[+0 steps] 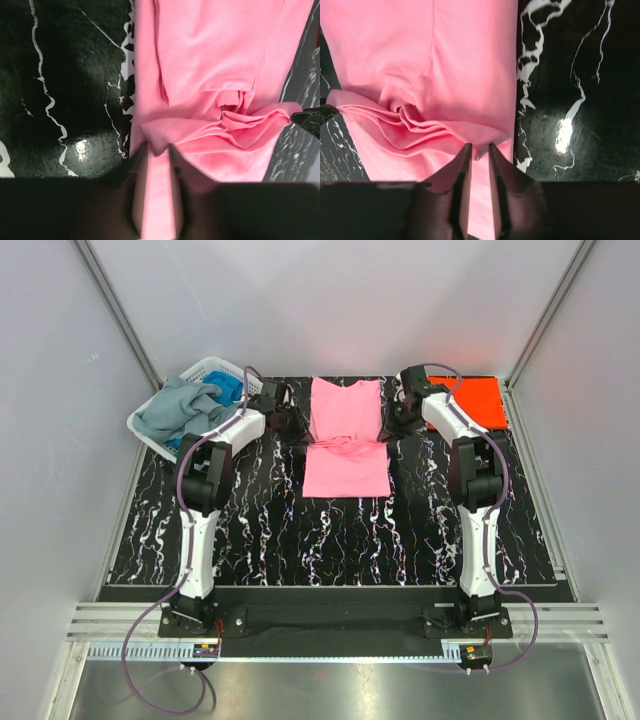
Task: Fold and stack the t-shirts
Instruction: Fold the tshirt
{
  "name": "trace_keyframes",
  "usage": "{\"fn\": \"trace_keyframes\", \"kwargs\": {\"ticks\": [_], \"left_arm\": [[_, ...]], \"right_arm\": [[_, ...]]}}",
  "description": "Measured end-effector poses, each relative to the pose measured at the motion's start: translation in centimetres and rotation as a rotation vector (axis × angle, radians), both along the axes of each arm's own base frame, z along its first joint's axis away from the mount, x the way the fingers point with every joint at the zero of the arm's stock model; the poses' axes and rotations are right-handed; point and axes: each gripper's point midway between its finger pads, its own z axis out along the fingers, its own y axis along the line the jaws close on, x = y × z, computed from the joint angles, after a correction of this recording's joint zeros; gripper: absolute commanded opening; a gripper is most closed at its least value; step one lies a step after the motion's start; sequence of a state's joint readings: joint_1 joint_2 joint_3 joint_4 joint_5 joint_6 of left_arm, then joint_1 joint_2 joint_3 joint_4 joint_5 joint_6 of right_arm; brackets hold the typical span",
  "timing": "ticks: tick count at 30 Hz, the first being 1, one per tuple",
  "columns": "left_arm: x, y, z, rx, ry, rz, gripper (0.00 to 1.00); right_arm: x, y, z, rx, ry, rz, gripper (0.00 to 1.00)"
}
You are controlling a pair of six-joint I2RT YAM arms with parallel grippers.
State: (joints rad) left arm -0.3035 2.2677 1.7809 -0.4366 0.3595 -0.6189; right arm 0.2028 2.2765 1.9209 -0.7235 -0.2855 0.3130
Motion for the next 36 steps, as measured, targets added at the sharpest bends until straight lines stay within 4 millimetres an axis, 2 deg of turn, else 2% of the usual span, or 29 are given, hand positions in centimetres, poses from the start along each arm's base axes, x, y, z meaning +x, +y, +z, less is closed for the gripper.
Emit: {"fn": "trace_keyframes", "kwargs": {"ticks": [7,9,11,14,18,21,25,29,36], "left_arm": [[0.9,1.5,0.2,0.006,-0.006,0.047,0.48],[0.9,1.9,0.6,0.013,-0.012,0.05,0.5],[0.2,2.3,1.5,0.022,-0.022,0.047,0.5],[-2.1,2.6,3.8,0.03,-0.053,0.024,0.52],[-6.6,2.4,5.8,0.021,-0.091,-0.022,0.52],[-9.8,2.3,5.0,0.016,-0.076,-0.058,0.53],[-13.2,2.2,1.6,0.018,-0.006,-0.108,0.54],[-15.1,2.4,-0.2,0.023,0.05,-0.129,0.54],[-15.0,1.8,-0.3,0.022,0.021,-0.153,0.53]], "right_arm": [[2.2,-0.1,1.4,-0.011,-0.067,-0.015,0.46],[2.1,-0.2,1.6,-0.015,-0.067,-0.016,0.49],[1.7,-0.3,1.8,-0.017,-0.06,-0.017,0.56],[-0.6,-0.7,2.1,-0.02,-0.018,-0.015,0.56],[-5.0,-0.8,2.6,0.01,0.044,0.015,0.56],[-9.3,-0.9,1.9,0.039,0.112,0.053,0.58],[-13.2,-0.7,0.2,0.092,0.202,0.109,0.59],[-14.9,-0.7,-0.9,0.148,0.257,0.134,0.59],[-15.3,-1.2,-1.5,0.181,0.261,0.151,0.56]]}}
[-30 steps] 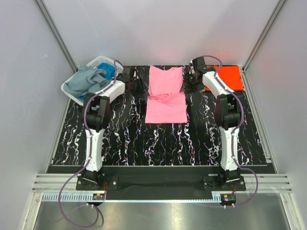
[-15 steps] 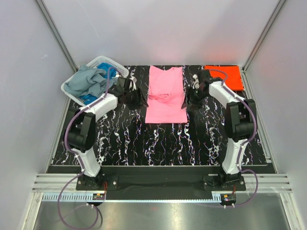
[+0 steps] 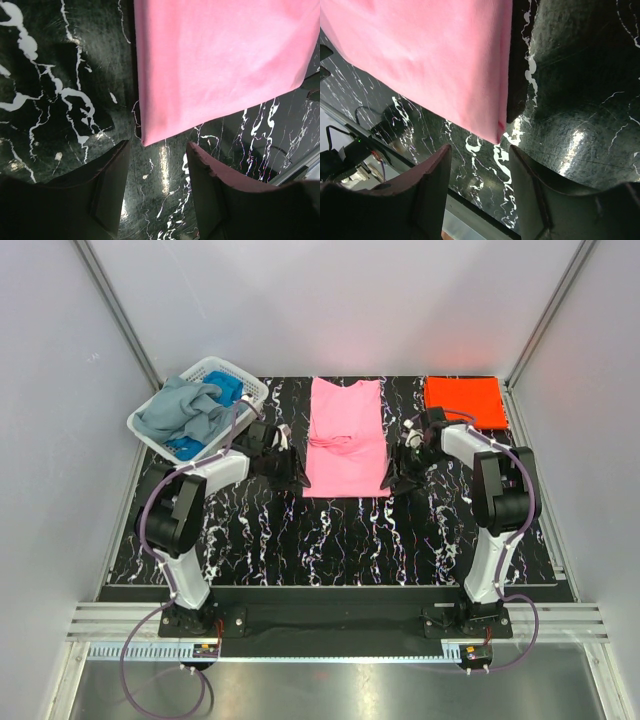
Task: Fold and stack the t-shirts
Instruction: Fold the tshirt
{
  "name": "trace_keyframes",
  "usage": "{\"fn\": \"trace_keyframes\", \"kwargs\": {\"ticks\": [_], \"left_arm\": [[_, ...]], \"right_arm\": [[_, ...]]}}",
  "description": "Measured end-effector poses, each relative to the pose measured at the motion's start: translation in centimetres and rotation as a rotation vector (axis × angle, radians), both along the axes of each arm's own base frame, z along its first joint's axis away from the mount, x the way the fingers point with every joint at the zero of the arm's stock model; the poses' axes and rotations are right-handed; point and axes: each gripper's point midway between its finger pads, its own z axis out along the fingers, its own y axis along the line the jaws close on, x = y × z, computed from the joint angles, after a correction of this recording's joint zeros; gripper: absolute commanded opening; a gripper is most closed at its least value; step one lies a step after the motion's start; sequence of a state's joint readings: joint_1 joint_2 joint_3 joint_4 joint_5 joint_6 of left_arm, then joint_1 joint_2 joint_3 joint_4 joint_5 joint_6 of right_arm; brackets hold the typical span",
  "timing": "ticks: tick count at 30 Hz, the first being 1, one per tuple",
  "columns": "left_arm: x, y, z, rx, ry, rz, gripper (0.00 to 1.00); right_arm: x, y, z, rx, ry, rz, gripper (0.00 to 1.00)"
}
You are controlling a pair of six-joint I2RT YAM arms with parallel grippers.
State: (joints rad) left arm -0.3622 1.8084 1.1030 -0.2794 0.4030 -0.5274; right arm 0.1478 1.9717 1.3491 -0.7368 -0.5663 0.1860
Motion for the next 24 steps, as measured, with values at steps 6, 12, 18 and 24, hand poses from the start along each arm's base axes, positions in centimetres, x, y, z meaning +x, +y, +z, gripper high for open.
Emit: {"fn": "trace_keyframes", "kwargs": {"ticks": [6,12,18,24], "left_arm": [[-0.2,-0.5,-1.7,0.008,0.026,-0.016,0.52],[0.0,-0.9,-1.9,-0.012,0.022,-0.024,0.42],[0.1,-0.9,-2.8,-0.008,0.039,-0.02,0.0],[-0.2,-1.0,-2.8,0.0,0.055,-0.008,0.0]], "right_arm": [[-0.2,0.2,-0.6,0.027,0.0,0.028,0.54],[-0.1,0.3,-2.1,0.043,0.012,0.051,0.48],[-0.1,0.1,-2.6,0.04,0.011,0.062,0.0],[-0.5,-0.2,-3.1,0.014,0.045,0.021,0.0]]}}
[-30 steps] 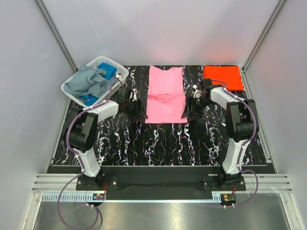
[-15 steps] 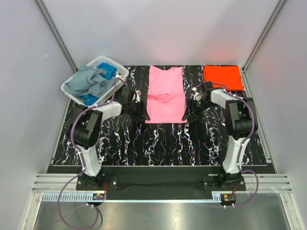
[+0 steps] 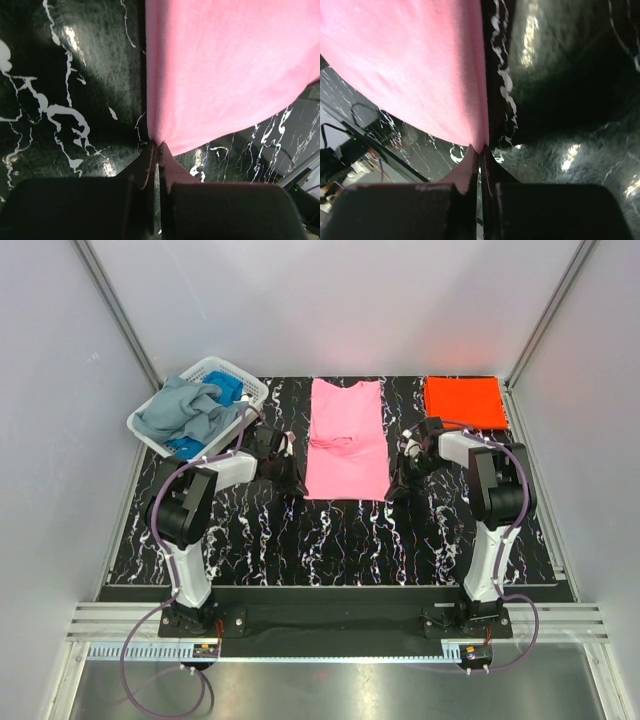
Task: Fold and stack the t-shirts
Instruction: Fold the tshirt
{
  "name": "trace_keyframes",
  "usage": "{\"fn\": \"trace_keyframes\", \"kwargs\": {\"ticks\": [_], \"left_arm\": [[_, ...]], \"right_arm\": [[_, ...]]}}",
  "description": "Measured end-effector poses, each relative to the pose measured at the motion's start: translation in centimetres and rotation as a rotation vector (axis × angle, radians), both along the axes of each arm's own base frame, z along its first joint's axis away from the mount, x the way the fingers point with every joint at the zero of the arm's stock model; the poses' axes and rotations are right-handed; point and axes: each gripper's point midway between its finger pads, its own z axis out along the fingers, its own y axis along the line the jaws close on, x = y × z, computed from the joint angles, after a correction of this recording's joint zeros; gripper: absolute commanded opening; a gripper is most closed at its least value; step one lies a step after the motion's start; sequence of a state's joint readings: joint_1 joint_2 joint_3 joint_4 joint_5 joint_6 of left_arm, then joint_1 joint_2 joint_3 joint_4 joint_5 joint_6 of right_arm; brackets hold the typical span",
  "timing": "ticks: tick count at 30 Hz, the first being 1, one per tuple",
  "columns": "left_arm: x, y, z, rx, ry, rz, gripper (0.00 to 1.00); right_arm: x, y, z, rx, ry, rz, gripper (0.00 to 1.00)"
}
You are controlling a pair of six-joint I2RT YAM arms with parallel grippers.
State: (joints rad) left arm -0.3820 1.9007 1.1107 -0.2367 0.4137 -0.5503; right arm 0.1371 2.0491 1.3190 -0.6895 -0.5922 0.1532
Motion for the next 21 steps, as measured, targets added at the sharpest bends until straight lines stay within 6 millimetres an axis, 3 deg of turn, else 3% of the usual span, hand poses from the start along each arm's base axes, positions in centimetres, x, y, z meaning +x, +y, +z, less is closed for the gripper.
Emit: {"fn": "trace_keyframes", "kwargs": {"ticks": [4,13,14,15,16,17,18,19,21], "left_arm": [[-1.2,0.2,0.0,0.03,0.023,0.016,0.0],[-7.9,1.6,-0.3,0.05,0.099,0.036,0.0],[-8.5,1.8,-0.3,0.048,0.102,0.039,0.0],[-8.9,1.9,-0.3,0.046,0.103,0.042,0.02],[-9.3,2.0,-0.3,0.043,0.107,0.045,0.08],[-9.7,2.2,-0.3,0.041,0.11,0.045,0.27],[-10.1,2.3,-0.3,0.04,0.116,0.049,0.32],[-10.4,2.4,-0.2,0.036,0.124,0.057,0.35],[-10.9,2.9,0.2,0.051,0.124,0.063,0.43]], "right_arm": [[-1.9,-0.3,0.0,-0.012,0.025,-0.048,0.0],[-8.3,-0.7,0.4,-0.042,0.089,-0.149,0.0],[-8.7,-0.6,0.3,-0.038,0.087,-0.158,0.01],[-9.3,-0.5,0.2,-0.036,0.092,-0.166,0.12],[-9.8,-0.4,0.1,-0.034,0.1,-0.176,0.19],[-10.5,-0.3,-0.1,-0.033,0.111,-0.183,0.28],[-10.7,-0.3,0.0,-0.033,0.11,-0.186,0.28],[-11.1,-0.3,0.1,-0.033,0.115,-0.192,0.38],[-11.4,-0.7,0.4,-0.054,0.111,-0.213,0.42]]}}
